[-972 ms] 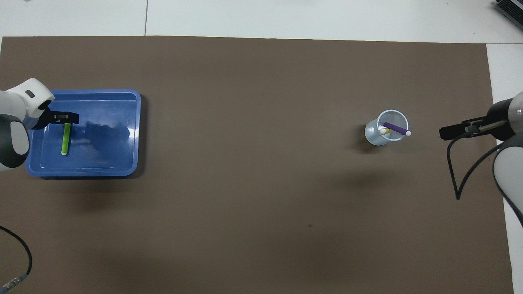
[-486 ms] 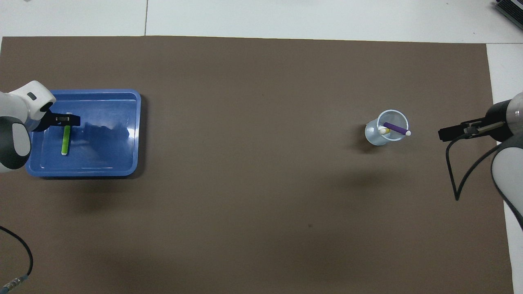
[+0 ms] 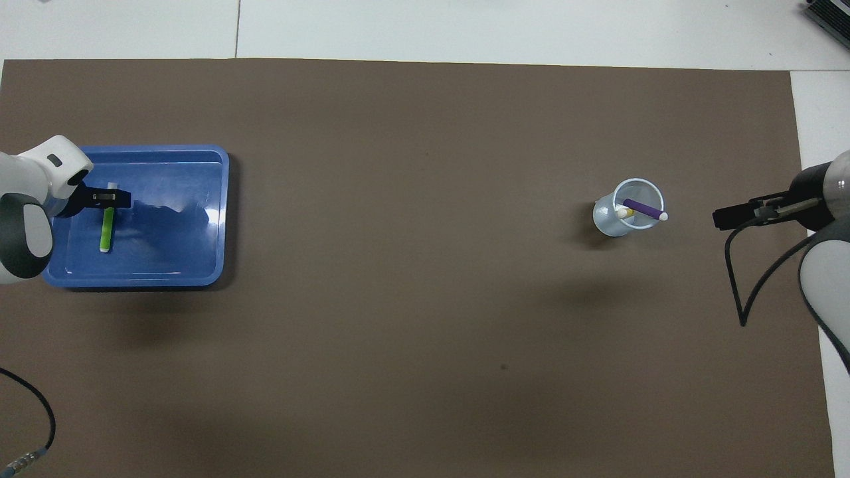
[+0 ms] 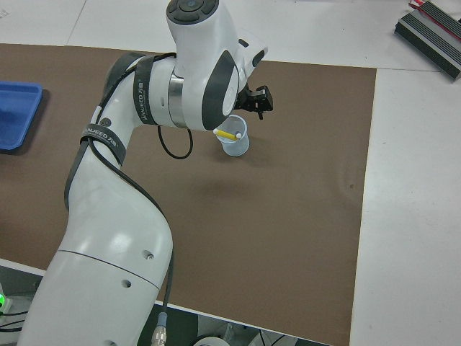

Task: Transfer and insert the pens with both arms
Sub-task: 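Lower the left gripper over the green pen in the blue tray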

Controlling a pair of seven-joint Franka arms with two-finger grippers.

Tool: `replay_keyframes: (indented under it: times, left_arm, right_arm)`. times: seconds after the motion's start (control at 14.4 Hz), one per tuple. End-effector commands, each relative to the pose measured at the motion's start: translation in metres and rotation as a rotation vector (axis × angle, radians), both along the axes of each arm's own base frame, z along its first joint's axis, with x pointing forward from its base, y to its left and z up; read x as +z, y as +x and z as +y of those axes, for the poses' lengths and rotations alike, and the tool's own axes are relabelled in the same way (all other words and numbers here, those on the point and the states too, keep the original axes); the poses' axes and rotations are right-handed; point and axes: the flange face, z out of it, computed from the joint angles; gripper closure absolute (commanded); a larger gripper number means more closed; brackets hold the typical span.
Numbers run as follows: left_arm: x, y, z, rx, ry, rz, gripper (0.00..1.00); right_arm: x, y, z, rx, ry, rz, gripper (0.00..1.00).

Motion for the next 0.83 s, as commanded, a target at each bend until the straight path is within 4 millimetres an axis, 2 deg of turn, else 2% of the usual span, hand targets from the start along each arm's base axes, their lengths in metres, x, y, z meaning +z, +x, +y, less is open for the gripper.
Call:
replay_keyframes:
  times: [0.0, 0.28, 0.42, 0.69, 0.76]
  left_arm:
    - [-0.0014, -0.0041, 0.0031, -0.003, 0.011, -0.012, 0.31]
    - [-0.003, -0.0042, 0.001, -0.006, 0.01, -0.009, 0.37]
    - [-0.0027, -0.0044, 0.0, -0.007, 0.01, -0.009, 0.44]
    - [-0.0047, -0.0053, -0.0023, -0.009, 0.009, -0.004, 0.64]
    - [-0.0047, -0.0051, -0.0032, -0.01, 0.009, -0.005, 0.66]
  right_arm:
    - [0.0009, -0.0075, -0.0007, -0.005, -0.024, -0.008, 0.0]
    - [0.0008, -0.0076, -0.0007, -0.005, -0.024, -0.007, 0.0]
    - [0.001, -0.0075, -0.0007, -0.005, -0.024, -0.008, 0.0]
    - [0.0, -0.0073, -0.0008, -0.005, -0.023, -0.005, 0.0]
    - [0.0, -0.0073, -0.0008, -0.005, -0.023, -0.005, 0.0]
